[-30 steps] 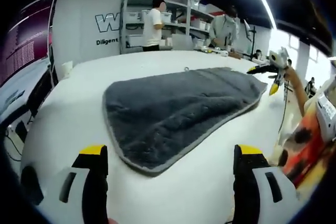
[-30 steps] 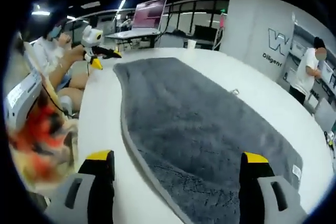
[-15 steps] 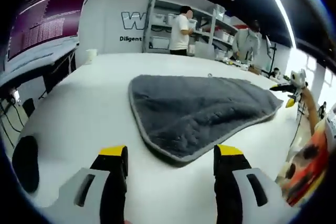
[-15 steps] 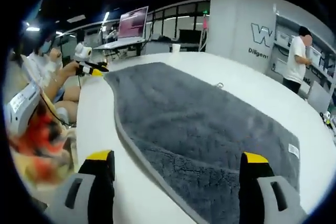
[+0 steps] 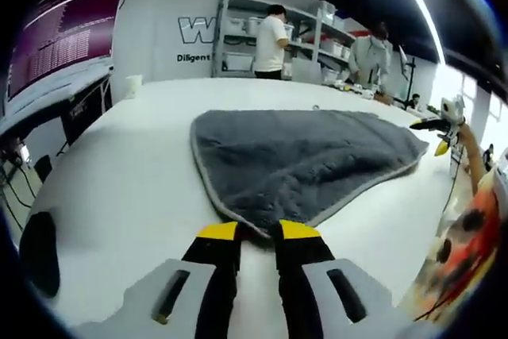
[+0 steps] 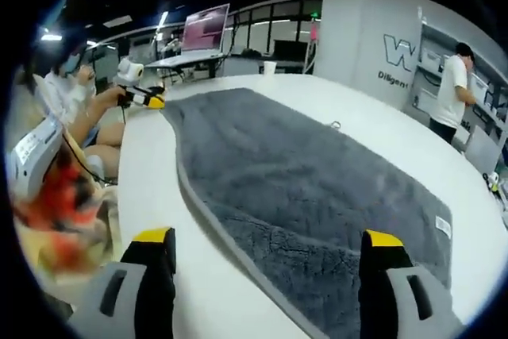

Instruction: Open the folded towel by lifting each exposed corner and separating the folded layers until the towel lies flat within the target outline without major curled edges

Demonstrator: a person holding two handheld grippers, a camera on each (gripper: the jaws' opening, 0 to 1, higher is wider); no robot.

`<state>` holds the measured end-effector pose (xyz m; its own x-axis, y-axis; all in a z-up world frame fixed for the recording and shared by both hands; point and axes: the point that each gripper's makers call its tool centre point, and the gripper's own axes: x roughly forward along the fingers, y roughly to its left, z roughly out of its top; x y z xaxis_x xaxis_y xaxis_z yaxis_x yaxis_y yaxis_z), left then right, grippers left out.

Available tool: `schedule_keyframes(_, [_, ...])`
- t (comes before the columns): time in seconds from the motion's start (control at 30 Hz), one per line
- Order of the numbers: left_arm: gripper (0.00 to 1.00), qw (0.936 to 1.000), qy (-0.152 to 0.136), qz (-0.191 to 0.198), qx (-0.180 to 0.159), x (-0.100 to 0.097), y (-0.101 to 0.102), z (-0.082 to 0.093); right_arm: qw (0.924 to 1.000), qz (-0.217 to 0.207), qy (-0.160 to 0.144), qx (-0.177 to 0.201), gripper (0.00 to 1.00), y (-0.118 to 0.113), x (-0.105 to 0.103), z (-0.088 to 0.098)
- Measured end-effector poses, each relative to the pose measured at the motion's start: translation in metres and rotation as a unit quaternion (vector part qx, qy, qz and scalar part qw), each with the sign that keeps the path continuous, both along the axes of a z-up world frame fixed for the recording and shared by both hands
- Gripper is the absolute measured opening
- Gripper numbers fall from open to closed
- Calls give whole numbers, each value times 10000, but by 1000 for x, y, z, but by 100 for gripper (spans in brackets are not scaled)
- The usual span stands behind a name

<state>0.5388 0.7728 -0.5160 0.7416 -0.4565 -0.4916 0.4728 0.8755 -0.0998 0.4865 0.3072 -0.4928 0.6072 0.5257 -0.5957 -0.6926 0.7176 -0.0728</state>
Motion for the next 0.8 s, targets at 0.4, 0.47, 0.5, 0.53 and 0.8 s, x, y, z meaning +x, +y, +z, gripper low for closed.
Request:
schedule_keyframes(0.4, [1, 9992, 168, 39, 354, -2, 10, -2, 9998, -181, 77, 35, 96, -12, -2, -7])
schedule_keyframes(0.47, [1, 9990, 190, 32, 392, -3, 10, -3, 9997, -212, 70, 35, 96, -15, -2, -7])
schedule_keyframes(0.5, [1, 9989, 213, 28, 414, -4, 10, -3, 9997, -234, 68, 35, 96, -16, -3, -8])
schedule_keyframes(0.53, [1, 9988, 227, 30, 426, -5, 11, -3, 9996, -261, 71, 41, 96, -18, -3, -8])
schedule_keyframes(0.8, [1, 9975, 384, 134, 573, -16, 20, -4, 9988, -487, 102, 34, 95, -37, -14, -11])
